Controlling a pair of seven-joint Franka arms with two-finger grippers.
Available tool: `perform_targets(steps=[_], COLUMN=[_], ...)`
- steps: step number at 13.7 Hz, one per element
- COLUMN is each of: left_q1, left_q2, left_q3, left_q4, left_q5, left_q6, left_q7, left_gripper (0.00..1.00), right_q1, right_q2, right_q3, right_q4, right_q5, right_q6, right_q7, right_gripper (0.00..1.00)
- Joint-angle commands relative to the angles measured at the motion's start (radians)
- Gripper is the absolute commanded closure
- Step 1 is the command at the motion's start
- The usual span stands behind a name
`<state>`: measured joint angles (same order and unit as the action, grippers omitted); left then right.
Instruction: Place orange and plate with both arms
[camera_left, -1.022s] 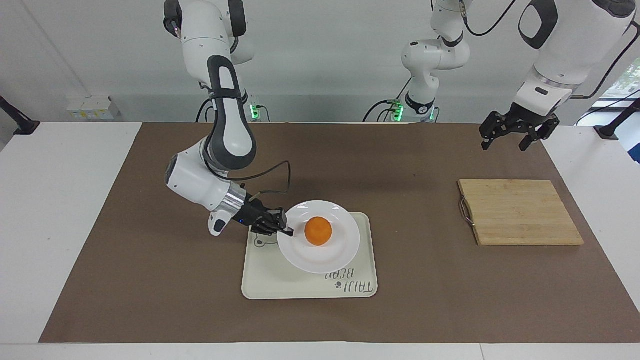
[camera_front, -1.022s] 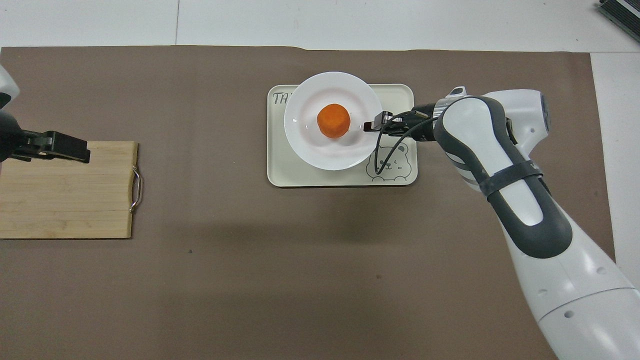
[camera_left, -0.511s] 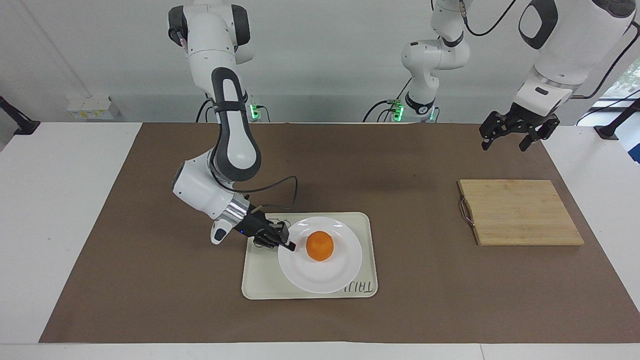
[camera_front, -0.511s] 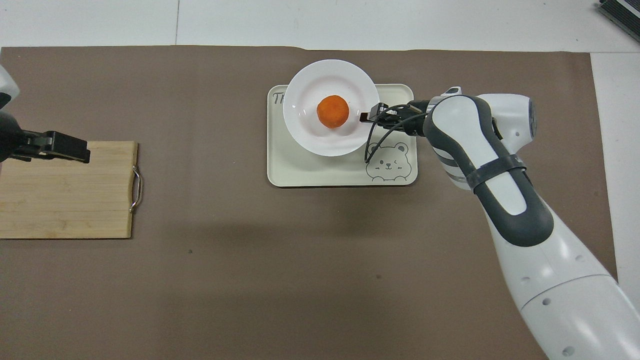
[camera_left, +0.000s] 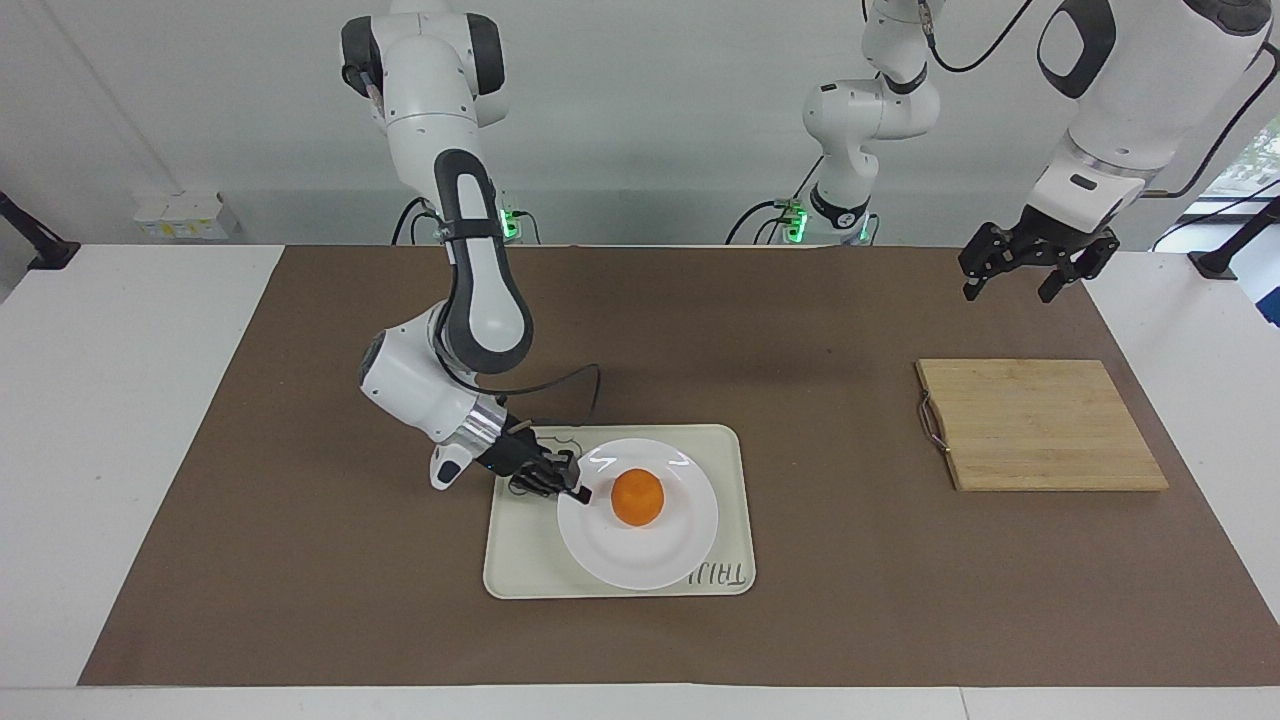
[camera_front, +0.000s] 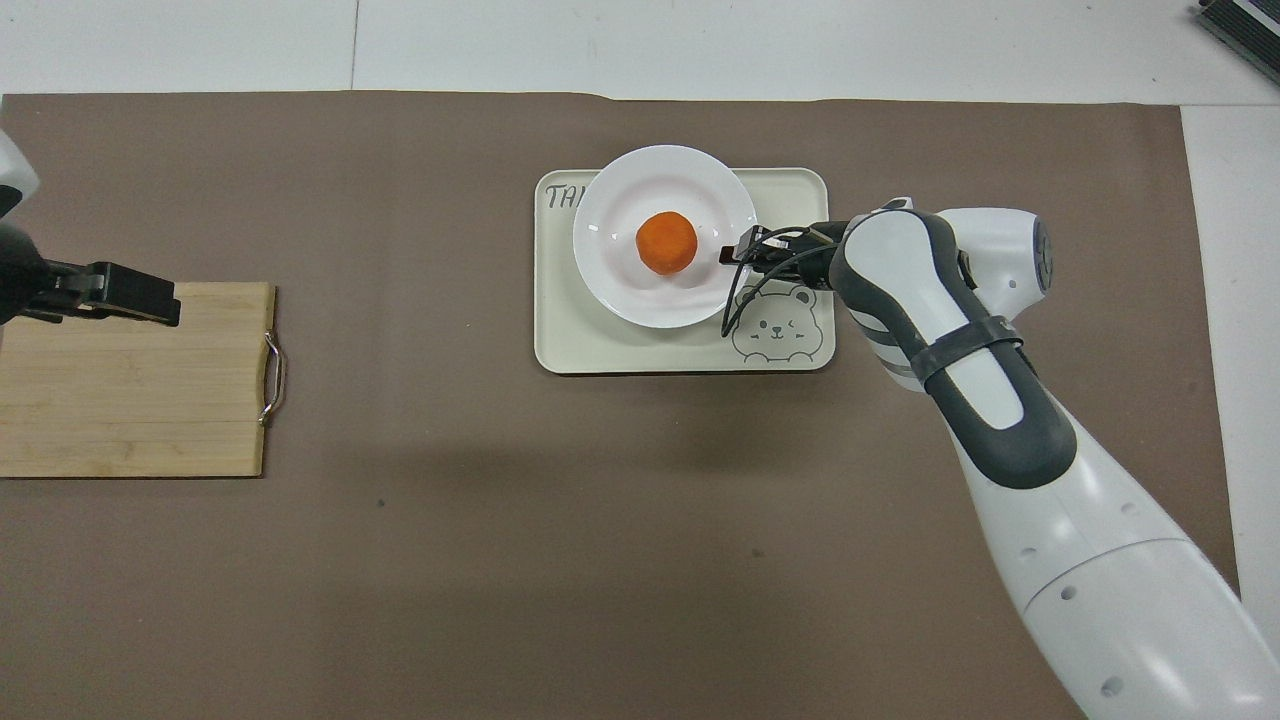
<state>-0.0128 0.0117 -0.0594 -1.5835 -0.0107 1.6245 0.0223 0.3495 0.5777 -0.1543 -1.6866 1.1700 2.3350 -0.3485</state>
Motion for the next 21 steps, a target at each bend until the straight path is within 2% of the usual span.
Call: perform_targets(steps=[1,2,3,4,5,6,9,11,14,17,21], left_q1=[0.010,0.008,0.008,0.010,0.010,0.008,0.008,0.010,0.008,0.008,0.008], left_q2=[-0.004,-0.004,-0.004,-0.004,-0.004,-0.004,-0.004,-0.004,-0.004,-0.004,-0.004], left_q3=[-0.007,-0.007,-0.007,-0.007,-0.007,-0.007,-0.007,-0.007,-0.007,-0.007,-0.007], left_q4=[0.003,0.003,0.003,0.003,0.003,0.003,0.003,0.003,0.003,0.003,0.003], left_q5=[0.020,0.020,0.020,0.020,0.020,0.020,0.020,0.020,0.020,0.020,0.020], left_q6=[-0.006,-0.006,-0.006,-0.006,-0.006,-0.006,-0.006,-0.006,-0.006,-0.006,-0.006], left_q7=[0.008,0.008,0.008,0.008,0.008,0.008,0.008,0.008,0.008,0.008,0.008], left_gripper=[0.00,0.00,0.00,0.00,0.00,0.00,0.00,0.00,0.00,0.00,0.00], right_q1=[0.003,0.002,-0.001,-0.007,-0.014,-0.014,-0.014,-0.023,-0.024,-0.023,-0.066], right_q2=[-0.018,-0.022,-0.025,-0.025,-0.025,-0.032,-0.077,-0.134,-0.226,-0.295,-0.407], right_q3=[0.002,0.001,-0.001,-0.001,-0.002,-0.004,-0.011,-0.031,-0.050,-0.051,-0.053], right_q4=[-0.031,-0.053,-0.058,-0.055,-0.048,-0.047,-0.048,-0.047,-0.042,-0.024,-0.013], right_q5=[-0.041,-0.046,-0.062,-0.085,-0.105,-0.125,-0.257,-0.378,-0.634,-0.833,-0.940], right_q6=[0.010,0.009,0.000,-0.003,-0.006,-0.006,-0.012,-0.080,-0.155,-0.245,-0.429], right_q7=[0.037,0.036,0.034,0.033,0.023,0.022,0.026,0.037,0.089,0.175,0.247], right_gripper=[1.00,1.00,0.89,0.60,0.07,0.00,0.00,0.00,0.00,0.00,0.00])
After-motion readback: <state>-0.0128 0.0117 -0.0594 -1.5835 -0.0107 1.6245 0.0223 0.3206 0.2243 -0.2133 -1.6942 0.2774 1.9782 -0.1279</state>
